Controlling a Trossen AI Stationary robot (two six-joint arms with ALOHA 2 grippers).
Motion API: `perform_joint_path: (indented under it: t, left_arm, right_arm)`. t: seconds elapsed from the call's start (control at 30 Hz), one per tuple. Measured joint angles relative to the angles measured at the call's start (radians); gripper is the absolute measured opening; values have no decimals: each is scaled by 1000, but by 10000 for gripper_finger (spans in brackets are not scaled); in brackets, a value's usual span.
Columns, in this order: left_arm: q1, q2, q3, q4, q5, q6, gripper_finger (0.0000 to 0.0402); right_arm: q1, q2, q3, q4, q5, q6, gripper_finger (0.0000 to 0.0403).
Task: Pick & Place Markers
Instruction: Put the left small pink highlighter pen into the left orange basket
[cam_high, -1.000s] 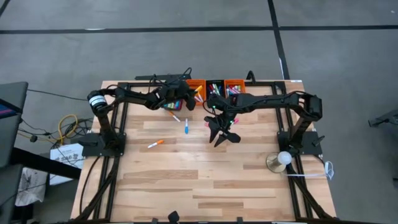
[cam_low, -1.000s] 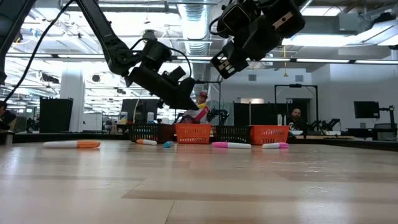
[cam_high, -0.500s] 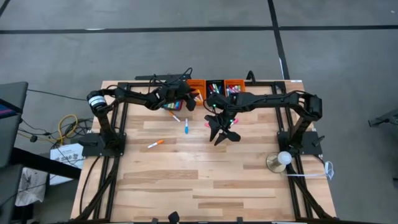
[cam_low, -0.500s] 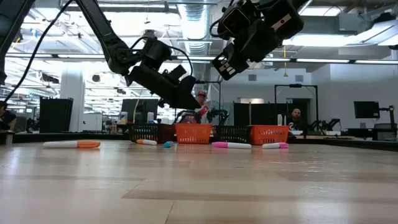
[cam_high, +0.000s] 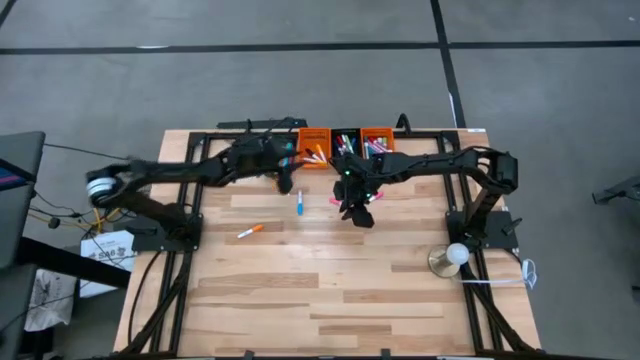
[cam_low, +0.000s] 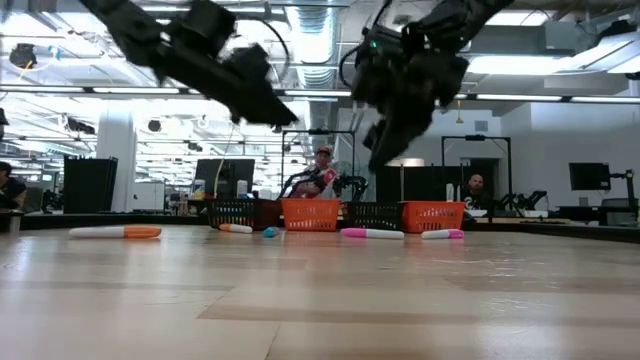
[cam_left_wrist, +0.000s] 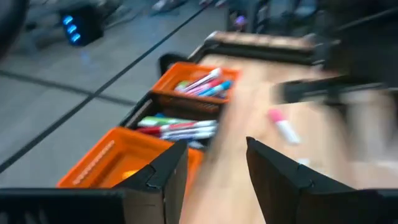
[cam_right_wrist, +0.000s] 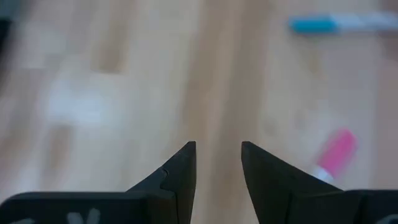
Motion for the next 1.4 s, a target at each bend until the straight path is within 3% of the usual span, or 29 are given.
perform_joint_path:
  t: [0.1, 0.33, 0.6, 0.83, 1.07, 1.4]
  left_arm:
    - [-43, -120, -64, -1, 34, -11, 161]
    - [-131, -281, -175, 2, 42, -68, 161]
    - [-171, -294, -203, 6, 33, -79, 161]
    - [-171, -294, -203, 6, 30, -108, 161]
    - [-171, -294, -203, 12, 30, -101, 161]
    - [-171, -294, -203, 14, 30, -99, 161]
  right_arm:
    - [1, 1, -47, 78, 92, 71, 118]
    - [9, 0, -177, 341, 166, 93, 118]
    - [8, 0, -223, 387, 309, 75, 118]
    - [-9, 6, -247, 414, 341, 84, 118]
    - [-35, 82, -244, 464, 454, 124, 122]
    - [-41, 134, -239, 503, 459, 131, 157]
